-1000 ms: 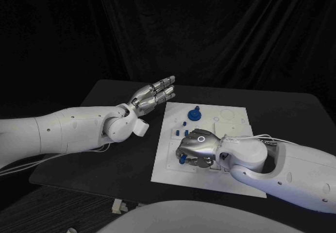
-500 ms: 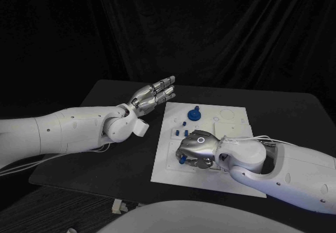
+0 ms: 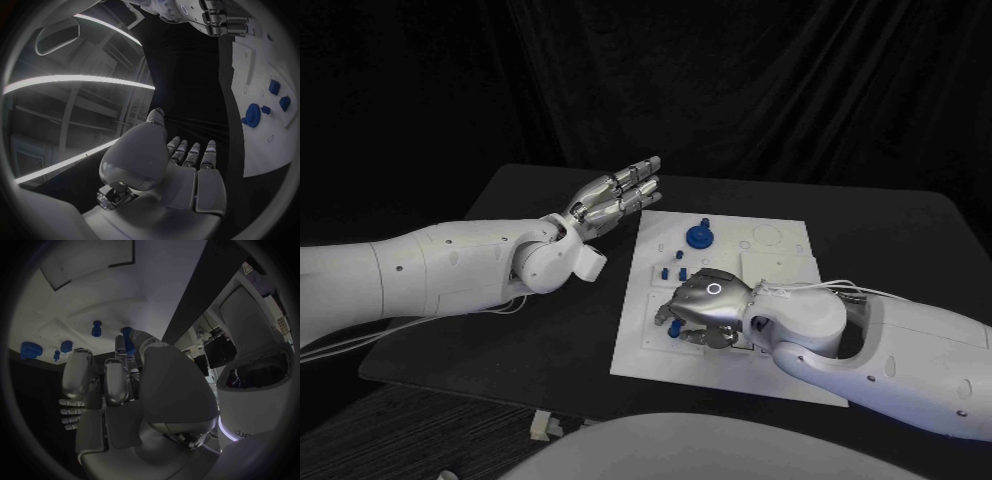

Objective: Assemble the parts on the task board

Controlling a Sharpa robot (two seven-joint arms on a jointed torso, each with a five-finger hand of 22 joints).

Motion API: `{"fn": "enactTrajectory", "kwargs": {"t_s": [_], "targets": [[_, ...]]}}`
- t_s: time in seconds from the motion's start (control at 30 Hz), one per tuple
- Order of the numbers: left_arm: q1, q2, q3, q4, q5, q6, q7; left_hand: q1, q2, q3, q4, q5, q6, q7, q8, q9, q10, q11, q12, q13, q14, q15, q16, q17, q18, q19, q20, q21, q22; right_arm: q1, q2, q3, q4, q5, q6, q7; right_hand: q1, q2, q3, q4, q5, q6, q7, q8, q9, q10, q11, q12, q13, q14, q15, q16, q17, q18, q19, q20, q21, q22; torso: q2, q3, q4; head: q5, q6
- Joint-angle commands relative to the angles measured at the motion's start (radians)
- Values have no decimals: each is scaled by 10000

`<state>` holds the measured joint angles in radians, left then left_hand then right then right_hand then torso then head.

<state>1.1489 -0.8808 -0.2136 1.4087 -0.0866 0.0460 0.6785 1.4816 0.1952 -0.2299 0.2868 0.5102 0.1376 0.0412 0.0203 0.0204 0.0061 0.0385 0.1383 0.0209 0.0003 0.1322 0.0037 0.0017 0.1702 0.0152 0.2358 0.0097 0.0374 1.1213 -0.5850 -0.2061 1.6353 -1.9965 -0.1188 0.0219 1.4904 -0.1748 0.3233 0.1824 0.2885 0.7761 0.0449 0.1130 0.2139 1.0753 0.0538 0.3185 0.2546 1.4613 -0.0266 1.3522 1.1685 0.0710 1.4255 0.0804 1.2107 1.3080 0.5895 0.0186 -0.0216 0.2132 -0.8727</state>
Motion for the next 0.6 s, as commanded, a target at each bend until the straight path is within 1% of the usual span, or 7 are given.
{"fn": "enactTrajectory", "kwargs": {"t_s": [0.03,0.1,0.17,0.23,0.27,0.4,0.6], "targets": [[-11,29,9,0,74,132,432,86,13,27,-56,64,26,53,24,16,-20,71,31,5,-3,-25,-37,-17,83,-10,91,38,4,-29,-31,4,-21,-108,39,-395,-125,-26,-115,123,-307,-443,-215,-200,-161,-131,29,-40,-2,-110,16,-106,-130,78,-85,11,-136,1570,-2,-1,-4,-12,1],[-11,38,9,-10,74,142,430,97,13,31,-60,69,24,68,24,16,-18,89,36,6,-3,-27,-37,-17,84,-9,95,39,5,-30,-67,4,-26,-108,-47,-424,-132,-36,-265,209,-452,-765,-338,-332,-287,-195,53,-36,7,-138,40,-143,-193,87,-112,35,-208,1553,-7,-2,-5,-13,1],[-11,43,9,-17,74,148,428,97,13,31,-60,69,24,68,24,16,-18,89,36,6,-3,-27,-37,-17,84,-9,95,39,5,-30,-105,4,-22,-108,-138,-432,-85,-42,-492,343,-596,-1445,-483,-460,-512,-268,64,-36,15,-159,8,-173,-242,101,-130,21,-266,1541,-6,-2,-2,-10,1],[-11,50,9,-23,74,154,424,110,13,35,-64,75,34,89,26,18,-18,101,36,5,-3,-29,-37,-17,84,-10,98,38,3,-29,-157,4,-6,-108,-246,-429,36,-63,-911,658,-839,-2186,-603,-540,-768,-312,68,-2,36,-188,35,-217,-317,109,-153,28,-351,1524,-7,-2,-1,-17,1],[-11,54,9,-28,74,158,421,110,13,35,-64,75,34,89,26,18,-18,101,36,5,-3,-29,-37,-17,84,-10,98,38,3,-29,-203,4,11,-108,-322,-426,283,-113,-1281,1038,-1007,-2543,-707,-525,-922,-347,83,40,59,-265,25,-342,-516,149,-226,27,-559,1472,-7,0,-1,-20,1],[-12,77,9,-51,74,173,401,110,13,35,-64,75,34,89,26,18,-18,101,36,5,-3,-29,-37,-17,84,-10,98,38,3,-25,-451,4,85,-105,-726,-382,108,-344,-1812,1148,-1496,-3502,-983,-620,-1229,-370,100,120,104,-356,-3,-526,-767,187,-313,5,-838,1400,-2,2,5,-47,1],[-13,106,9,-74,74,183,389,121,11,38,-68,83,47,105,29,20,-17,110,43,6,-3,-32,-37,-17,85,-9,100,39,3,82,-976,5,313,-24,-1341,-281,-38,-420,-1922,1153,-1766,-3493,-1014,-564,-1265,-395,91,167,135,-327,-20,-510,-737,180,-283,-7,-828,1410,-3,3,-1,-50,1]]}}
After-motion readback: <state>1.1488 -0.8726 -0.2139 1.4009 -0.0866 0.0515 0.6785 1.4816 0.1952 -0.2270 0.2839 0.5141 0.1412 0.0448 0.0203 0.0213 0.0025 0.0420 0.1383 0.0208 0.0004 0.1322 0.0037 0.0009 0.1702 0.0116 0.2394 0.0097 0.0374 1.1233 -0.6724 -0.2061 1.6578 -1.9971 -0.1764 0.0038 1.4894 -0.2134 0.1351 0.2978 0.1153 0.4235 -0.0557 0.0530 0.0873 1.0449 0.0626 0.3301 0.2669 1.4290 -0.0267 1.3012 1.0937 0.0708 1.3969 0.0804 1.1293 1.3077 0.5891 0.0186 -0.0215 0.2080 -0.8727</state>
